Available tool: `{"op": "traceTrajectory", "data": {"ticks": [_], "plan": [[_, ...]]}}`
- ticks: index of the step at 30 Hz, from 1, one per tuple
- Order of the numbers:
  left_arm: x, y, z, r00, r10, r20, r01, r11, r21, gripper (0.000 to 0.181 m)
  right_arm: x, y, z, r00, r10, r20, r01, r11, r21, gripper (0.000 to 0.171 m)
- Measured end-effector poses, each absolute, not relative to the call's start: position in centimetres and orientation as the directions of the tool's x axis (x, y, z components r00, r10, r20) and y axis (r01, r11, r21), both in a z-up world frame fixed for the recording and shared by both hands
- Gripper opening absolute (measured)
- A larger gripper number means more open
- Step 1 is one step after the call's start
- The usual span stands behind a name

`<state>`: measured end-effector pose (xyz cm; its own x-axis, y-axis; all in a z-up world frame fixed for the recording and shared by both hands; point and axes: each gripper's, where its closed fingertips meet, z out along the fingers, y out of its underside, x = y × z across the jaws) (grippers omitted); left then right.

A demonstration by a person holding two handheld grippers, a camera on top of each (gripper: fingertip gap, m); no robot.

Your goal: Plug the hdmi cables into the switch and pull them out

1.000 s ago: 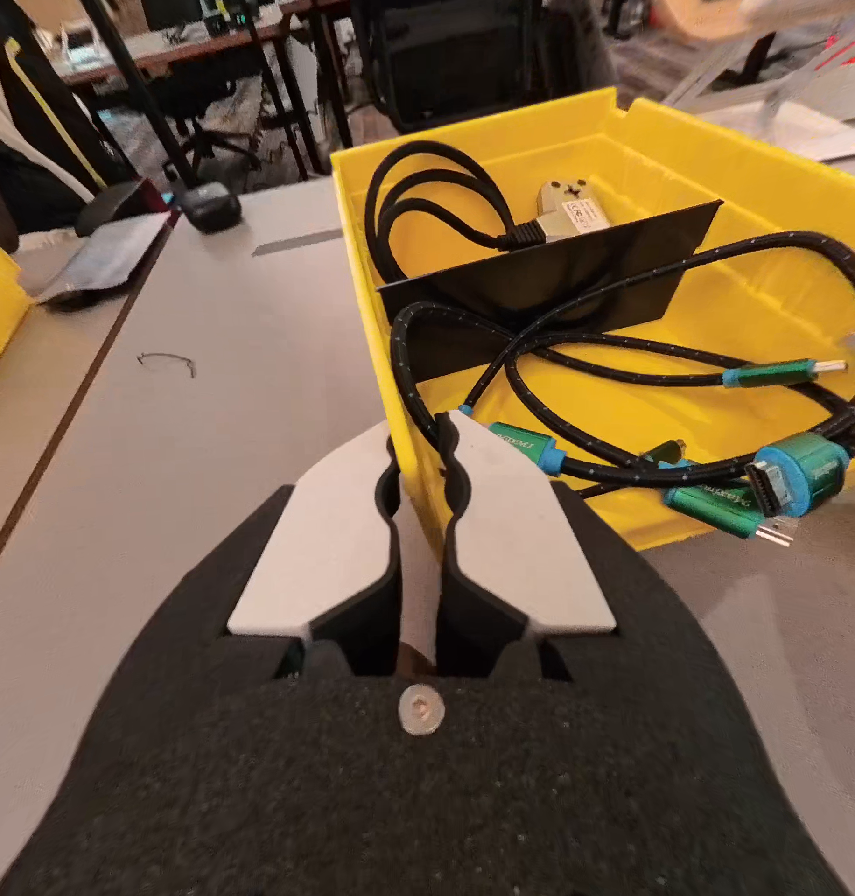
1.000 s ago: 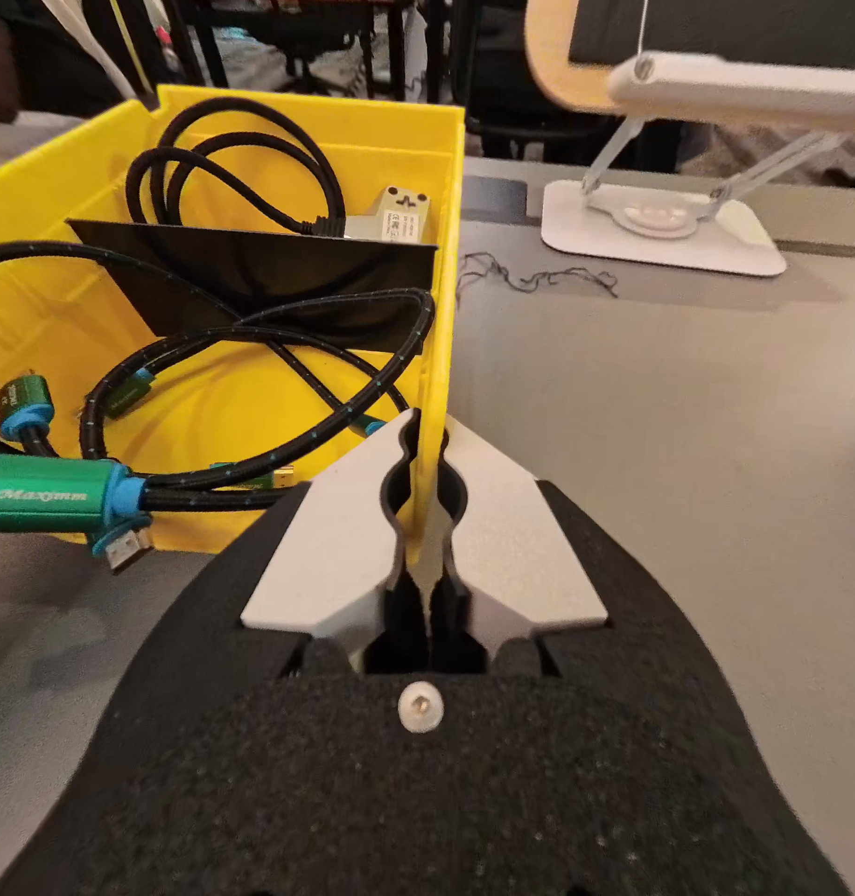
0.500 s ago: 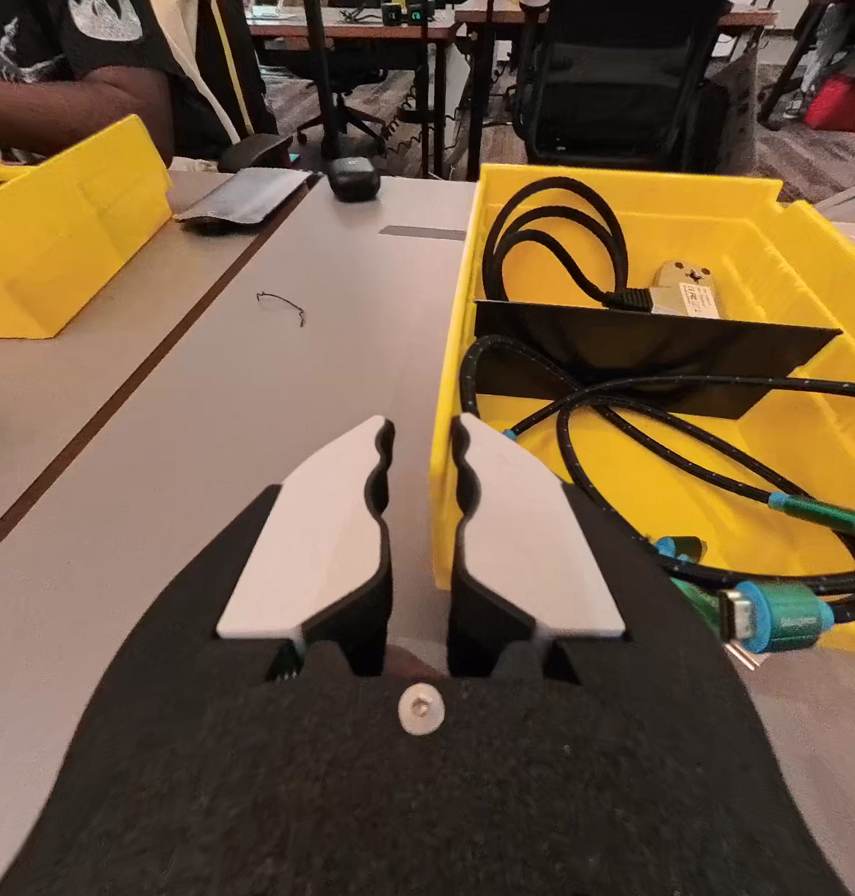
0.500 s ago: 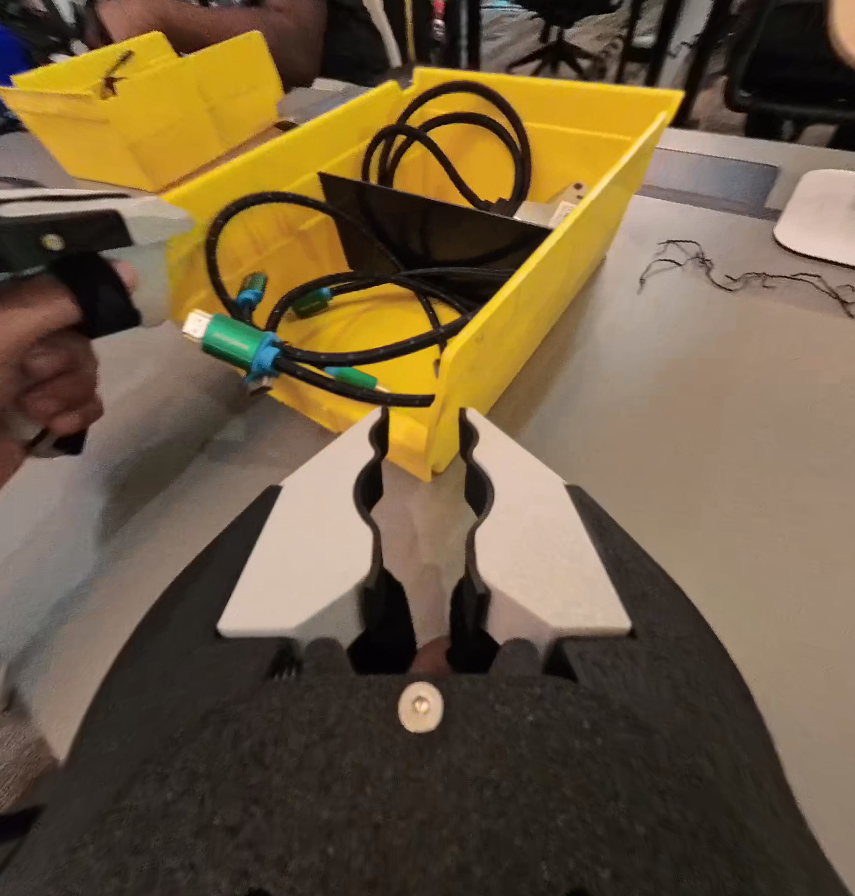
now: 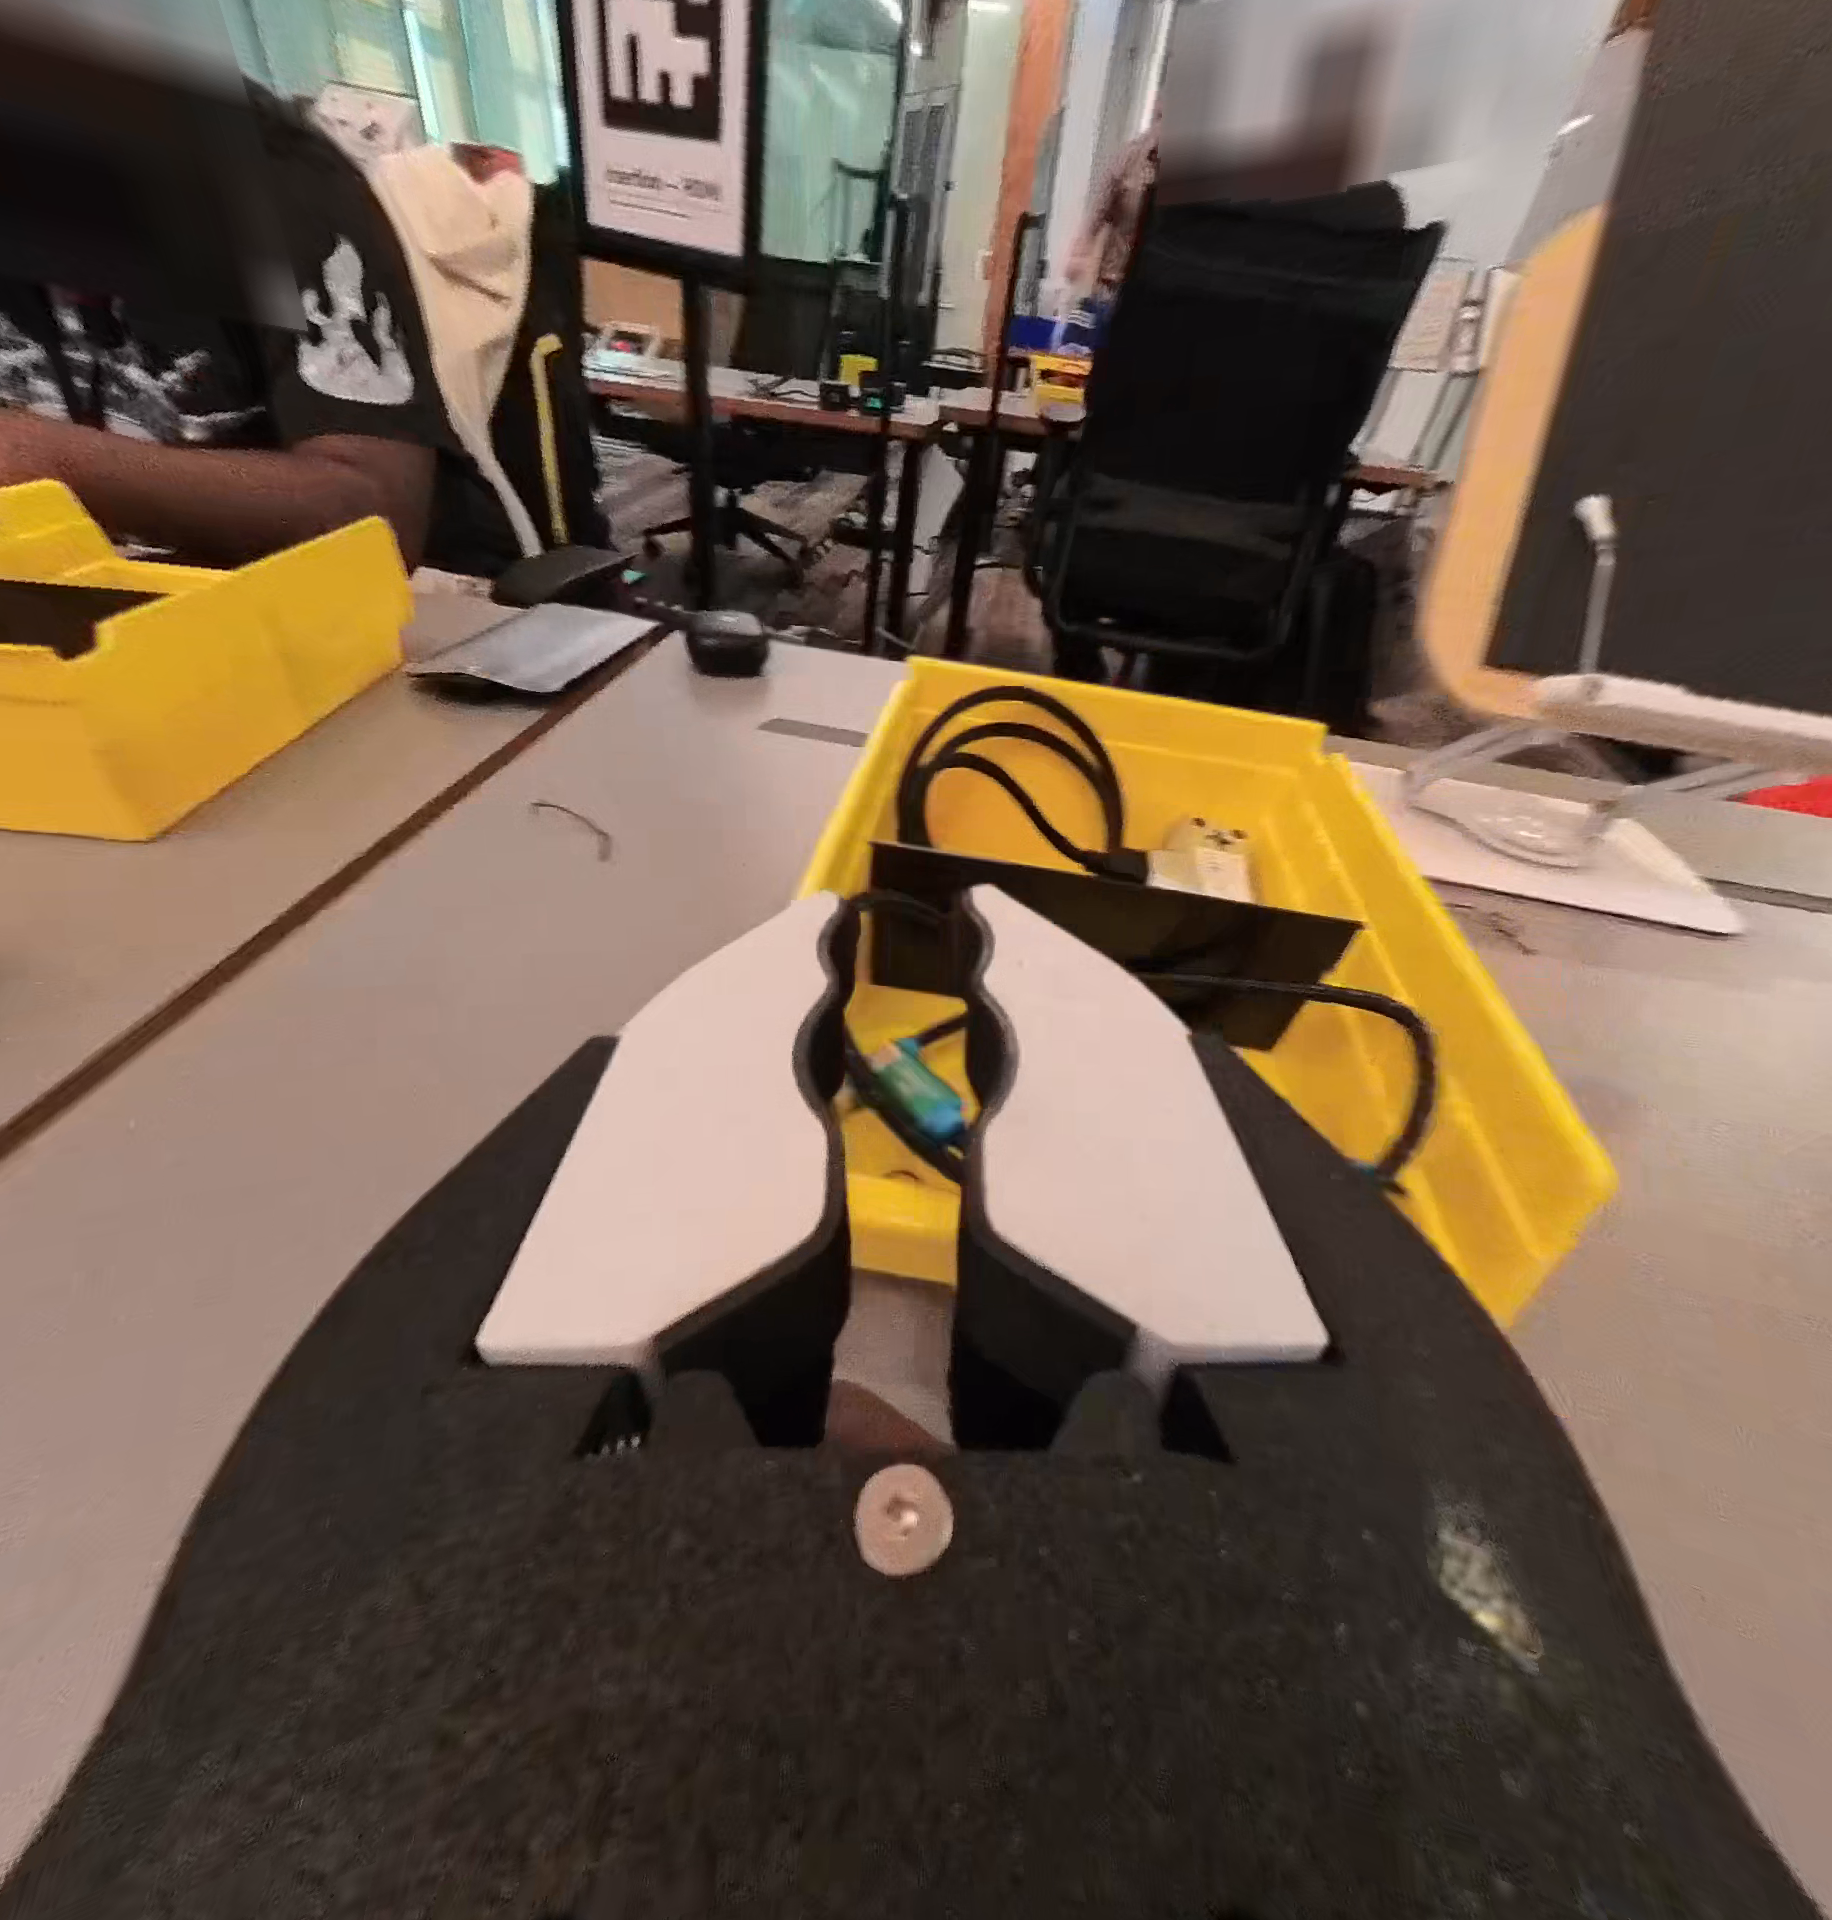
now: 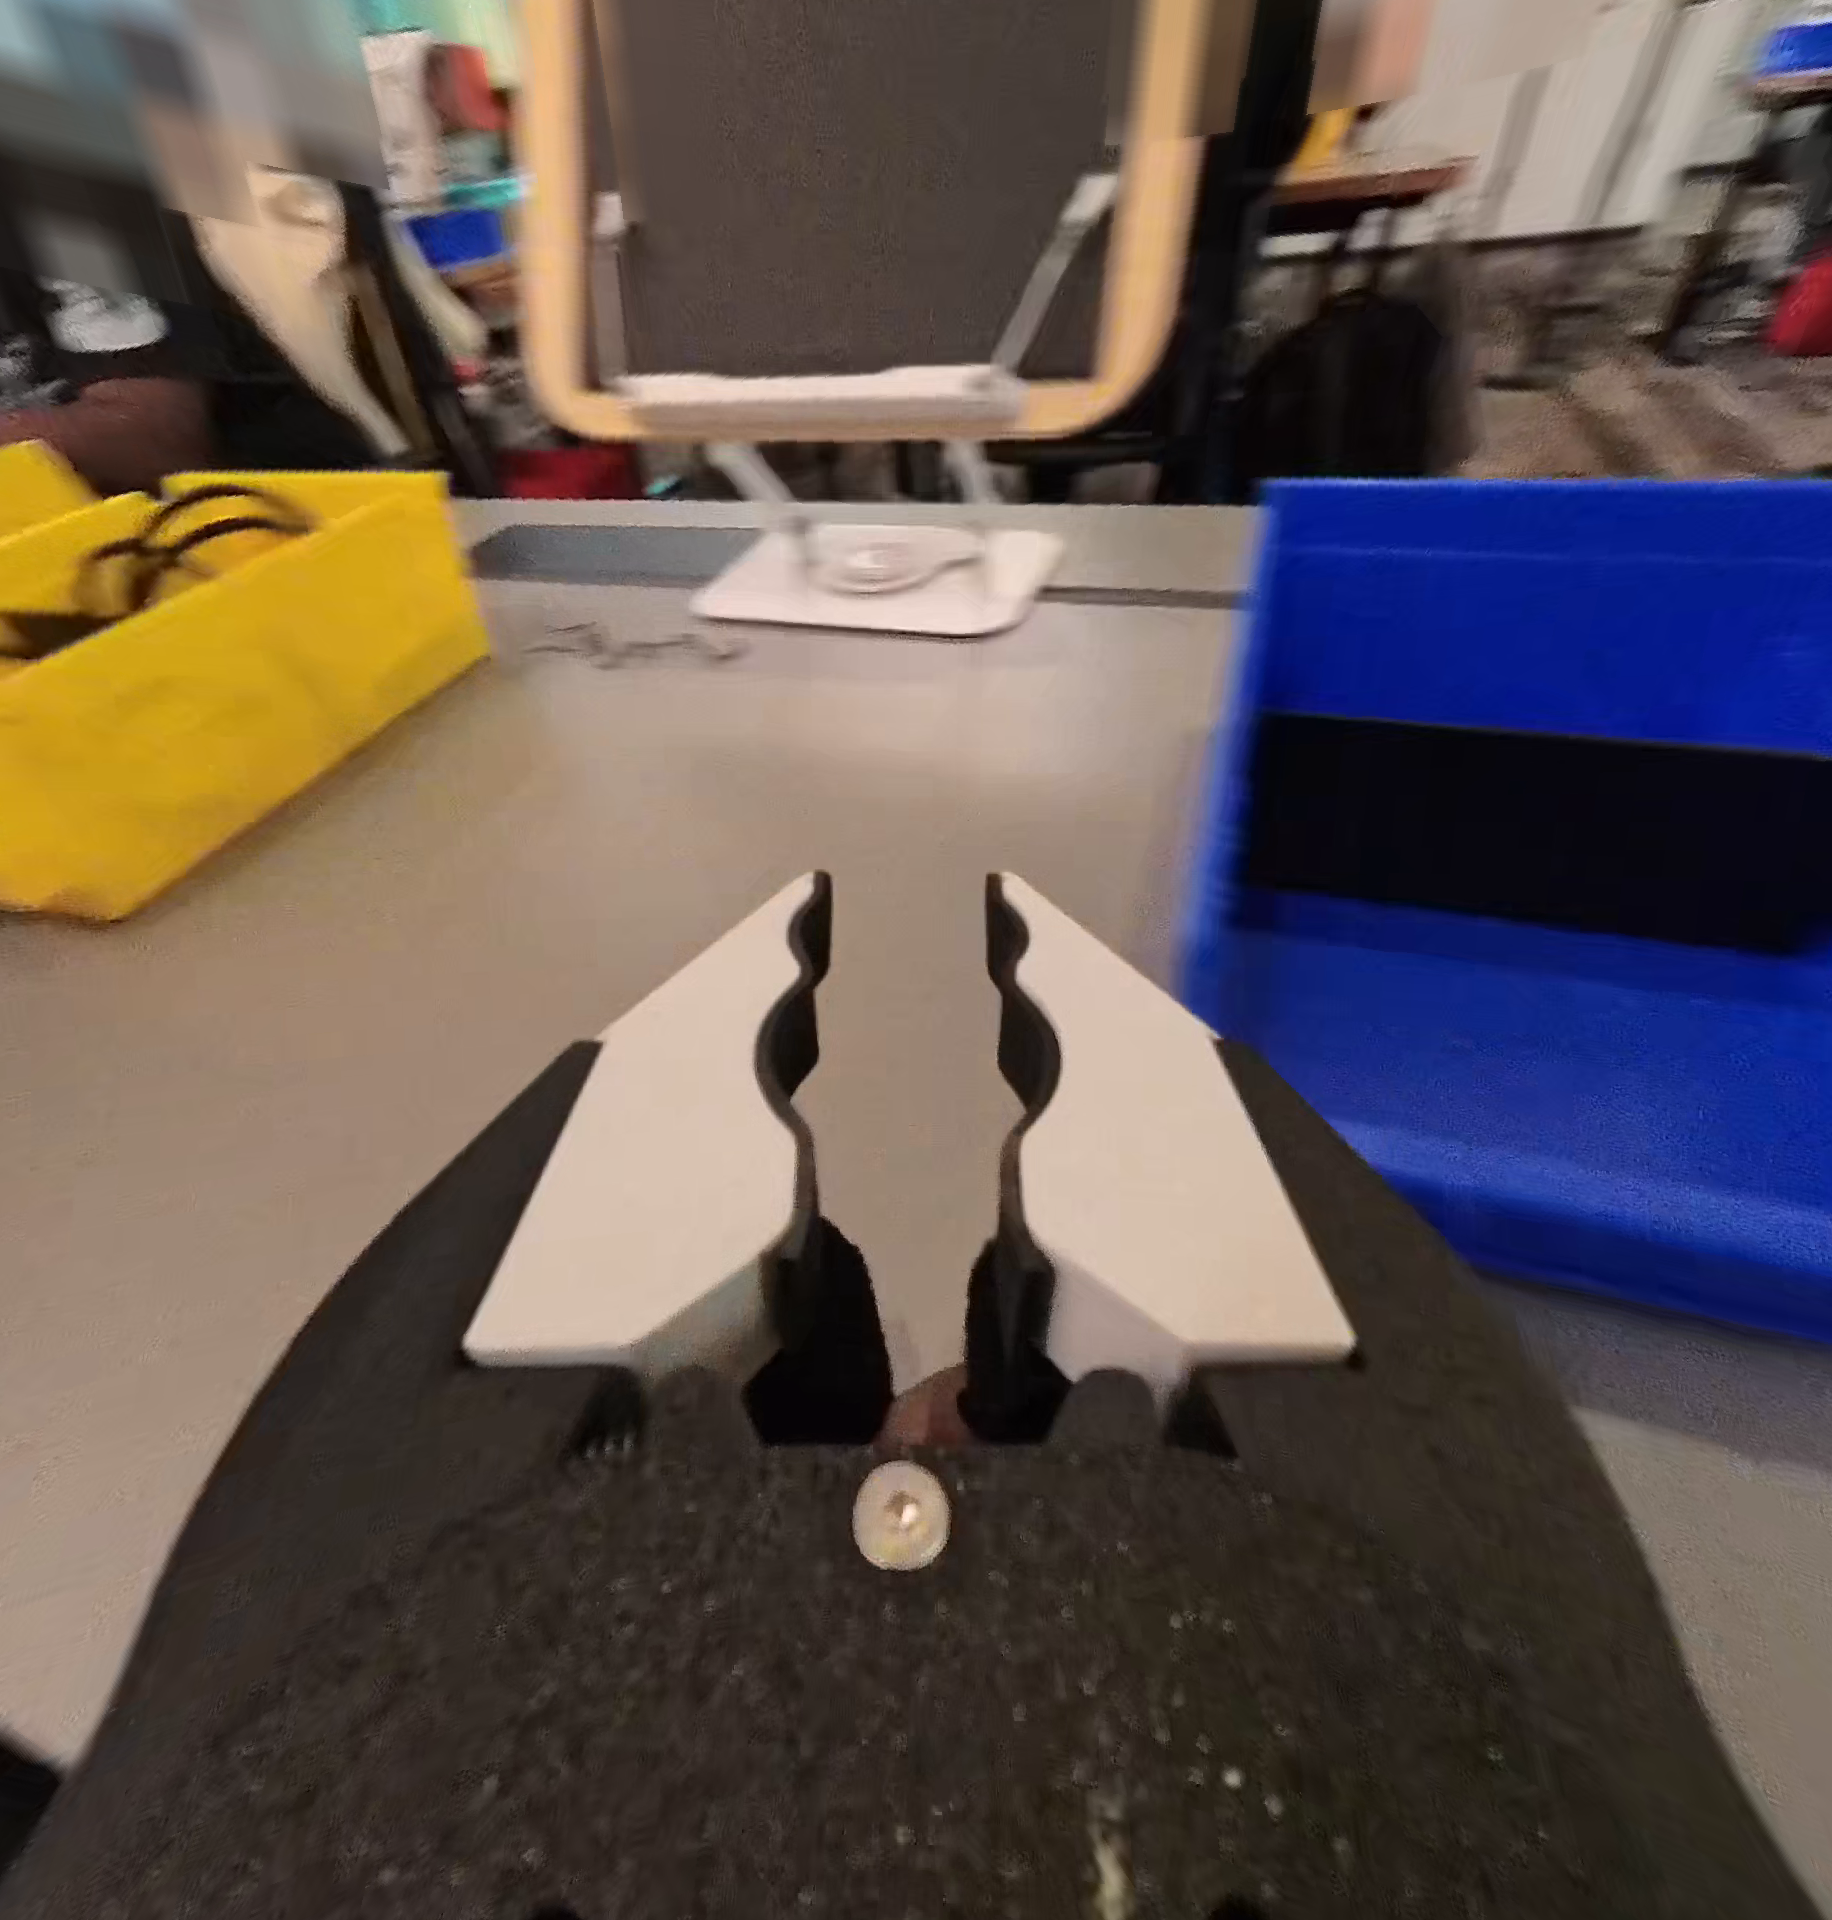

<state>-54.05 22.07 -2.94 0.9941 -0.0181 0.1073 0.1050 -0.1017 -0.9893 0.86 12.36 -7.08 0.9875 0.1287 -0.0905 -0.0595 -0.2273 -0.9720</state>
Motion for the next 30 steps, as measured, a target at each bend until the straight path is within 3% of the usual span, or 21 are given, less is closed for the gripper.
{"op": "traceTrajectory", "data": {"ticks": [3,7,10,18,30], "plan": [[-48.1,19.8,-4.1,0.962,-0.173,0.209,0.179,-0.172,-0.969,0.017,13.7,9.4,-8.2,0.966,-0.218,-0.137,-0.172,-0.149,-0.974,0.028],[-43.3,18.4,-7.7,0.951,-0.257,0.172,0.106,-0.254,-0.961,0.015,21.3,8.1,-8.3,0.926,-0.358,-0.122,-0.185,-0.147,-0.972,0.029],[-41.8,19.1,-8.2,0.936,-0.327,0.129,0.045,-0.252,-0.967,0.016,22.2,8.5,-9.2,0.922,-0.361,-0.138,-0.208,-0.162,-0.965,0.028],[-43.1,20.6,-10.3,0.953,-0.303,-0.004,-0.093,-0.281,-0.955,0.016,18.2,9.4,-11.0,0.936,-0.311,-0.163,-0.237,-0.216,-0.947,0.028],[-43.2,19.6,-10.3,0.942,-0.317,0.108,0.002,-0.318,-0.948,0.016,15.7,10.4,-11.3,0.969,-0.239,-0.065,-0.129,-0.259,-0.957,0.027]]}}
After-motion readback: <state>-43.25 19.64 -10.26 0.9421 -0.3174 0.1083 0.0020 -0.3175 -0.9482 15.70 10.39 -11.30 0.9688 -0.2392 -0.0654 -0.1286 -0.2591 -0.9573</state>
